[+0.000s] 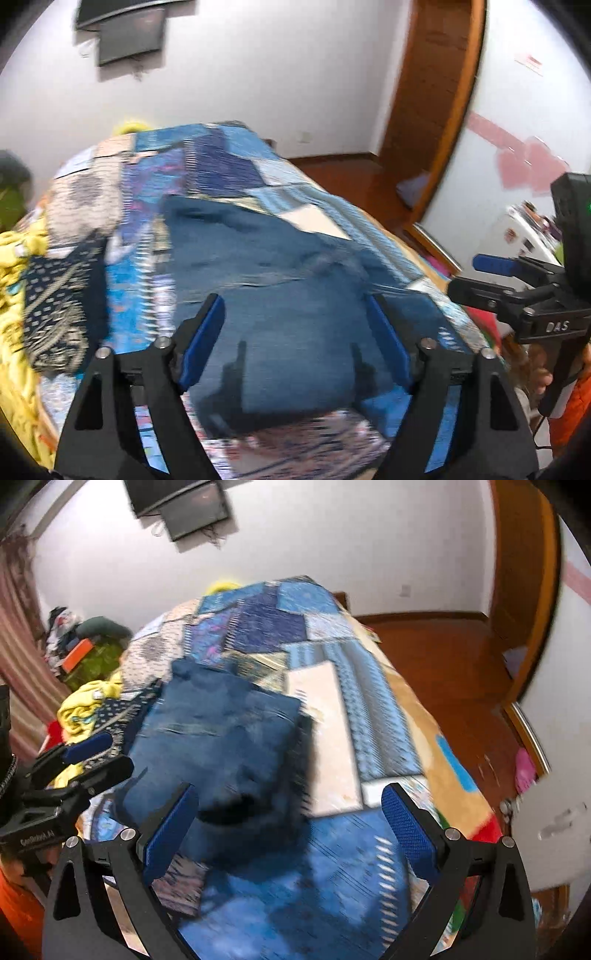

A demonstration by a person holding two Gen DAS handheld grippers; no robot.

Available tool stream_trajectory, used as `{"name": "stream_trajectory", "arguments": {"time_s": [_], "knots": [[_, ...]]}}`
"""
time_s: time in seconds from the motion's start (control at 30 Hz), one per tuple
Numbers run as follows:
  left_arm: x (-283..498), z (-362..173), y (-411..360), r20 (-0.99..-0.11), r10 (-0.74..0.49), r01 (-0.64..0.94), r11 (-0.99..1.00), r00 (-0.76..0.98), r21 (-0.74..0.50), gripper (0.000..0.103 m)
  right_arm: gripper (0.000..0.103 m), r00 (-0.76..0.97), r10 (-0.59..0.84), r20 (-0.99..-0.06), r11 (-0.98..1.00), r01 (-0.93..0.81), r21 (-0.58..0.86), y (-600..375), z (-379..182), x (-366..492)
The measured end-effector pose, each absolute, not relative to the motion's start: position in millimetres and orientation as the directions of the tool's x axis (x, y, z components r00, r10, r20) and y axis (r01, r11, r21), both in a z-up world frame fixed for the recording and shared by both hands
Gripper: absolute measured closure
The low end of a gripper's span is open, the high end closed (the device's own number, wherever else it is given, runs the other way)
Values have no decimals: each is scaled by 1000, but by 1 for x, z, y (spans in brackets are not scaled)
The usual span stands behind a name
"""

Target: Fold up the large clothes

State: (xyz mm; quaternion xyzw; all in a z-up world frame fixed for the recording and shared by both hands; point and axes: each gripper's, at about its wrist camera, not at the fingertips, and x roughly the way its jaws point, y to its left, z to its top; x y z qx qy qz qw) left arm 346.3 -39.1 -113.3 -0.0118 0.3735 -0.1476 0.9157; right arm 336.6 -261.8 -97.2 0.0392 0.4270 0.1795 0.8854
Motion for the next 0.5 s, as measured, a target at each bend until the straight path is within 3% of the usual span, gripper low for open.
{"name": "stream_trajectory", "arguments": {"time_s": [0.2, 0.37, 0.5], "knots": [[352, -143, 7, -733, -101, 113, 993, 673, -33, 20, 4, 493, 382, -781, 902, -383, 199, -211, -123, 353], [343, -173, 8, -758, -72, 141, 990, 649, 27, 19, 4, 430, 339, -837, 900, -406, 156, -203, -157, 362], [338, -178, 8, -735, -35, 119, 991, 678, 62, 7, 4, 423, 327, -845, 918, -355, 178, -235, -166, 367]]}}
